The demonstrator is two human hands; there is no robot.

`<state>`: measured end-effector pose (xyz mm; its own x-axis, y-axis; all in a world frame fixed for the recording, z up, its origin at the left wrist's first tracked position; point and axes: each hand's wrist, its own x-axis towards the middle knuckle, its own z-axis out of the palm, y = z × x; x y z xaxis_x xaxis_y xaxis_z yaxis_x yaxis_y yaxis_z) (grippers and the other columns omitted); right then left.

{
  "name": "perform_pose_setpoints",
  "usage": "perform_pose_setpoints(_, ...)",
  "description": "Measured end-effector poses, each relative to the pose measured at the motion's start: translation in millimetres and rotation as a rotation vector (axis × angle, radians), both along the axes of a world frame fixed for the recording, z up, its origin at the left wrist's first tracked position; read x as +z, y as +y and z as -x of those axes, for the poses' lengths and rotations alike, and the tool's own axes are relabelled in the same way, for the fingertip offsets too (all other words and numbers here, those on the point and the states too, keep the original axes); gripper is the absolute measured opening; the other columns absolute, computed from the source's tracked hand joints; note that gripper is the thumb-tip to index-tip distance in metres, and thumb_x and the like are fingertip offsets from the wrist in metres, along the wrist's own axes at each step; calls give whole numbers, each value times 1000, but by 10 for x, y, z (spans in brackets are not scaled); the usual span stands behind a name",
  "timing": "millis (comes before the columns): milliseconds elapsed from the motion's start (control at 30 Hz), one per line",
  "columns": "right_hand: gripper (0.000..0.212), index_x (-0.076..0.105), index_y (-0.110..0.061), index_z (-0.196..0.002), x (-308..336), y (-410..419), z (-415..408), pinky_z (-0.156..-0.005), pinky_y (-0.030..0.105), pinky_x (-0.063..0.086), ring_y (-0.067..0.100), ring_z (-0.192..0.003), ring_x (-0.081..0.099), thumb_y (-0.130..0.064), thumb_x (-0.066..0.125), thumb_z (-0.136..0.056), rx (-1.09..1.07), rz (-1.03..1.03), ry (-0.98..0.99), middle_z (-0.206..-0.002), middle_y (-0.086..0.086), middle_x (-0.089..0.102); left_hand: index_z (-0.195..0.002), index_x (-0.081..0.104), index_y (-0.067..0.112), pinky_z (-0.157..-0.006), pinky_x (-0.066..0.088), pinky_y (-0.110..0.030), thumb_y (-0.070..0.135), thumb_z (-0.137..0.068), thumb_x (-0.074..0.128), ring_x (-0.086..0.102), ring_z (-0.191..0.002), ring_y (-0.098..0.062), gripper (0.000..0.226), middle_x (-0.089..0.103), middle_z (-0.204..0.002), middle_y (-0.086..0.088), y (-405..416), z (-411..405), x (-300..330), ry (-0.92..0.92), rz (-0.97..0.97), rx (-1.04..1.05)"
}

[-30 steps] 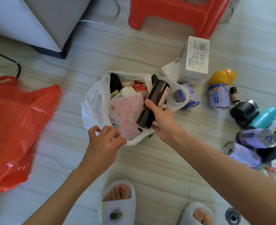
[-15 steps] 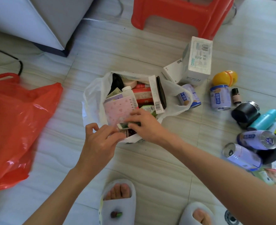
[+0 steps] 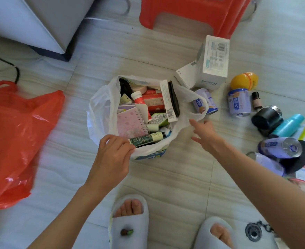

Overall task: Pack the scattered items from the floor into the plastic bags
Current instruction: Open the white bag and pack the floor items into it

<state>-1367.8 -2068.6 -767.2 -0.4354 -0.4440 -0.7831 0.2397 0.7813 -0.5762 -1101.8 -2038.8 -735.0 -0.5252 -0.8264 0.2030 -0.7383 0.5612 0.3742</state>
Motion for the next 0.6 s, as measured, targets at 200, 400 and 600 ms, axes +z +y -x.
perform_pose_setpoints(200, 34, 61, 6, -101, 87, -156, -220, -89, 46, 51, 29, -87, 60, -25, 46, -96, 72, 154, 186, -98, 24, 63, -83, 67, 9, -66, 40, -29, 18, -87, 44, 50, -74, -17, 25, 61, -79, -3, -109, 142, 2, 1, -181, -55)
perform_pose_setpoints(400, 31, 54, -6, -74, 870, -237, -323, -69, 20, 41, 0, -68, 47, -25, 45, -96, 211, 556, 399, -74, 3, 50, -84, 69, 10, -62, 40, -19, 21, -87, 45, 46, -75, -9, 26, 62, -79, 0, -119, 83, 125, 1, -219, 2)
perform_pose_setpoints(600, 35, 43, -12, -64, 942, 69, -383, -54, 16, 31, 5, -54, 33, -24, 46, -96, 423, 592, 460, -60, -2, 39, -81, 71, 14, -54, 43, -22, 26, -85, 48, 58, -66, -17, 26, 62, -75, 2, -44, -119, 222, -66, -268, 3)
